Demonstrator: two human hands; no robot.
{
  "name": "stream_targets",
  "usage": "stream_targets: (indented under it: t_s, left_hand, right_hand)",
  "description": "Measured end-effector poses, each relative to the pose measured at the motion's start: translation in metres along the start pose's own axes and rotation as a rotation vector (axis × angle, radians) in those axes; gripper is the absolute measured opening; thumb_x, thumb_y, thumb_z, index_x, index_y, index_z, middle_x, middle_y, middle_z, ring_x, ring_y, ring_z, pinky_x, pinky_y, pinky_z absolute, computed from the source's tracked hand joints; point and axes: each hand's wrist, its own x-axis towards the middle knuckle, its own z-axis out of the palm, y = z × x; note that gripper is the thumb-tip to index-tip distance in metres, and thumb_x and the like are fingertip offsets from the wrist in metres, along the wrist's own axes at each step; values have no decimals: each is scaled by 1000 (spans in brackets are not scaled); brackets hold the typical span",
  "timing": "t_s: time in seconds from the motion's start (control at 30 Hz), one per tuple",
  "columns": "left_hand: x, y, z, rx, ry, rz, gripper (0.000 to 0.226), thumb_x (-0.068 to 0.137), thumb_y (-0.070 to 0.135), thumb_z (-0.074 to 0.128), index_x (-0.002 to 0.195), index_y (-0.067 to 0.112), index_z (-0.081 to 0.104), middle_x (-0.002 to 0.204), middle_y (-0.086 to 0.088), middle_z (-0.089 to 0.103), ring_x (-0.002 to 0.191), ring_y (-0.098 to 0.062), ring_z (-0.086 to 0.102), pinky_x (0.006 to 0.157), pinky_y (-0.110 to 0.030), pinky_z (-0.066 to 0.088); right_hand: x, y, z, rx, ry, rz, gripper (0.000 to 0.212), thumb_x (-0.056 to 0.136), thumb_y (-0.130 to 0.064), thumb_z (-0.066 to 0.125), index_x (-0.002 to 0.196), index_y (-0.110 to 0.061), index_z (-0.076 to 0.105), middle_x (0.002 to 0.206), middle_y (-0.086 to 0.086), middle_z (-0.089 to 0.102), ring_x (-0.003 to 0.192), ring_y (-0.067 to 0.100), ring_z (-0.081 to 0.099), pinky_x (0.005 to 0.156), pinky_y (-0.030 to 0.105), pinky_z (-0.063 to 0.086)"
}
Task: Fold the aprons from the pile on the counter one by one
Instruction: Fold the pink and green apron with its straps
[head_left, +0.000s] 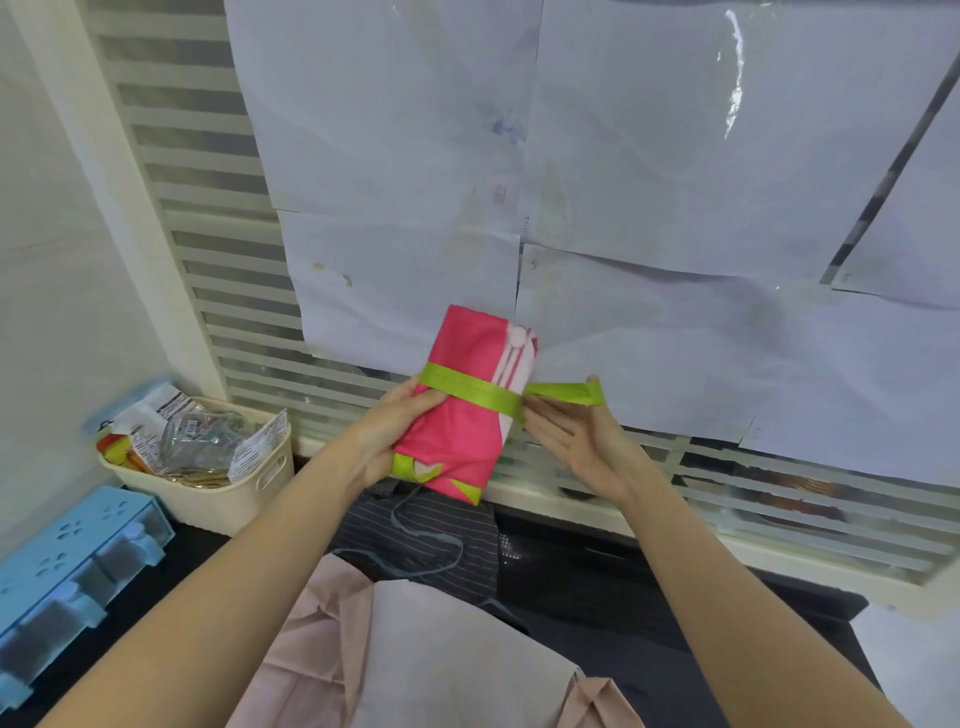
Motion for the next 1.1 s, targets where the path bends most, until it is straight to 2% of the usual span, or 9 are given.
stream_targets:
  t_s: [0.07, 0.2, 0.4, 0.53, 0.7, 0.8, 0.87, 0.97, 1.1]
  left_hand:
    - [4, -4, -3, 92, 36, -70, 13, 93, 11, 53, 97, 18, 63, 79, -2, 73, 68, -14, 69, 67, -28, 57]
    - [4, -4, -3, 333, -100, -138, 14, 90, 12, 58, 99, 20, 65, 93, -3, 72, 77, -16, 68, 73, -28, 57]
    - [5, 12, 9, 733, -299, -149, 17, 89, 19, 61, 99, 32, 65, 99, 2, 70, 91, -22, 67, 83, -33, 54]
    - [6, 20, 13, 895, -397, -213, 13, 89, 21, 60, 91, 32, 67, 90, 8, 71, 84, -17, 67, 81, -30, 54]
    - [7, 30, 20, 964, -451, -242, 17, 91, 18, 59, 88, 32, 67, 79, 15, 71, 73, -9, 67, 73, -23, 55]
    - [7, 33, 25, 1065, -477, -267, 12, 89, 22, 61, 87, 32, 67, 92, 6, 71, 86, -20, 69, 84, -34, 55]
    - [10, 30, 32, 1210, -516, -300, 7, 88, 28, 63, 86, 33, 66, 98, 0, 70, 94, -26, 67, 88, -36, 54]
    - [15, 20, 43, 1378, -526, -256, 10, 86, 34, 65, 82, 25, 66, 91, 1, 66, 93, -21, 63, 93, -35, 50]
    - [16, 21, 33, 1160, -377, -223, 8, 83, 32, 68, 88, 26, 69, 90, 2, 68, 88, -19, 65, 88, -33, 54]
  right_hand:
    - [-2, -6, 10, -234, -115, 50, 52, 72, -32, 74, 112, -1, 61, 108, 13, 68, 99, 27, 66, 80, 39, 57]
    - [-4, -15, 26, -595, -133, 0, 20, 89, -5, 59, 109, -3, 58, 97, 12, 66, 82, 20, 66, 78, 31, 57]
    - [-8, -22, 32, -911, -126, -16, 18, 81, -13, 71, 98, -12, 66, 84, -1, 74, 74, 12, 71, 65, 21, 56]
    - [-7, -25, 36, -1003, -130, -30, 8, 81, -22, 72, 86, -16, 70, 74, -6, 73, 68, 7, 70, 61, 15, 52]
    - [-3, -27, 30, -849, -87, -52, 17, 83, -23, 69, 84, -6, 72, 76, 4, 71, 72, 15, 66, 72, 23, 54]
    - [-2, -30, 26, -866, -120, 8, 26, 81, -25, 70, 89, 0, 72, 83, 10, 70, 77, 18, 64, 76, 25, 54]
    - [-2, -30, 33, -1095, -214, 113, 23, 80, -29, 71, 81, -6, 72, 77, 7, 68, 72, 14, 63, 76, 25, 52]
    - [0, -27, 56, -1595, -342, 237, 36, 79, -37, 73, 56, -18, 54, 56, -2, 45, 52, 10, 42, 53, 24, 36]
    - [14, -24, 64, -1780, -279, 126, 51, 84, -39, 68, 52, -19, 33, 55, -2, 29, 52, 12, 28, 50, 26, 21]
